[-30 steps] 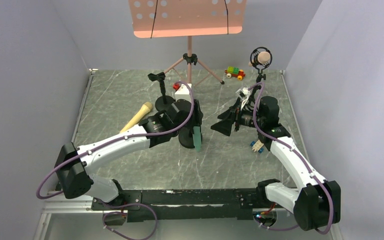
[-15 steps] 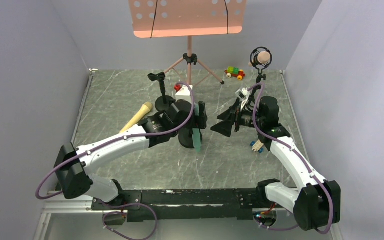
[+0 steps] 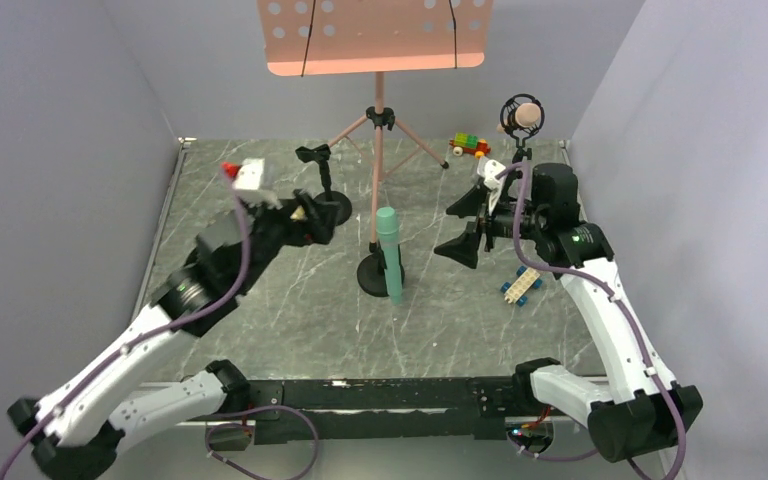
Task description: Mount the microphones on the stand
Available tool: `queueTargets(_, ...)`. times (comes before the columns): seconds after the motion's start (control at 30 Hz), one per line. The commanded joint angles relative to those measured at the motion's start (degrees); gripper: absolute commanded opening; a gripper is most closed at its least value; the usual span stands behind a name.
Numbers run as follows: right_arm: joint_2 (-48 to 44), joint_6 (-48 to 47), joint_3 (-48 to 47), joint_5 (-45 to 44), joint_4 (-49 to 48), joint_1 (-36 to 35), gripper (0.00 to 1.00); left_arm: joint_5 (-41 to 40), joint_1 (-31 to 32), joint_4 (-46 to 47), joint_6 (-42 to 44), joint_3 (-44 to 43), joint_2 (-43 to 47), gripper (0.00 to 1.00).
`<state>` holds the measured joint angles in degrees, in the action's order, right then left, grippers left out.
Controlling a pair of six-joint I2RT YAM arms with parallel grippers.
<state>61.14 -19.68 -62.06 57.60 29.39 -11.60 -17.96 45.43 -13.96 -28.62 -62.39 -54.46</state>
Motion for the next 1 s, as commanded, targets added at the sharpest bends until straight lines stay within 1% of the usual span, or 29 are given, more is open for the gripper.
queueTargets(0.0,1.8,-6.8,-3.0,-4.9,12.2,-4.0,1.0,-4.7,-3.0,-6.4,5.2,8.3,9.9,0.99)
queueTargets(0.07,3.2,-3.2,-2.2,-10.3,11.1,-9.4,1.0,-6.9,-3.9,-10.2,5.9,12.2,14.7,0.99)
queueTargets(0.13,3.1,0.3,0.1,-15.4,6.6,-14.3,1.0,-7.8,-4.0,-13.3,5.3,16.1,21.3,0.99)
queueTargets(0.2,2.7,3.5,2.0,-17.4,1.6,-15.0,1.0,-7.6,-4.1,-15.5,3.3,20.4,27.3,0.99)
queueTargets(0.3,3.6,6.1,2.6,-23.2,-1.5,-15.9,1.0,-7.3,-4.1,-17.9,-2.3,26.9,35.9,0.99)
queueTargets(0.47,3.2,12.9,4.2,-29.1,-6.8,-17.5,1.0,-7.2,-4.1,-20.5,-11.0,33.3,46.0,0.99)
queueTargets(0.57,1.9,20.4,5.9,-31.7,-11.2,-18.8,1.0,-7.2,-4.1,-22.1,-14.2,34.9,48.8,0.99)
queueTargets(0.67,2.7,27.9,6.0,-38.3,-13.1,-20.5,1.0,-7.7,-4.1,-24.5,-16.4,34.7,49.6,0.99)
queueTargets(0.77,3.2,31.9,6.0,-41.5,-14.1,-22.4,1.0,-7.9,-4.1,-26.3,-17.9,33.7,49.8,0.99)
queueTargets(0.87,3.6,33.3,6.2,-42.2,-14.1,-25.2,1.0,-8.0,-4.2,-27.2,-18.2,32.6,49.7,0.99)
queueTargets(0.97,4.6,33.8,5.9,-48.5,-13.6,-29.7,1.0,-8.7,-4.0,-27.8,-18.4,31.6,49.1,0.99)
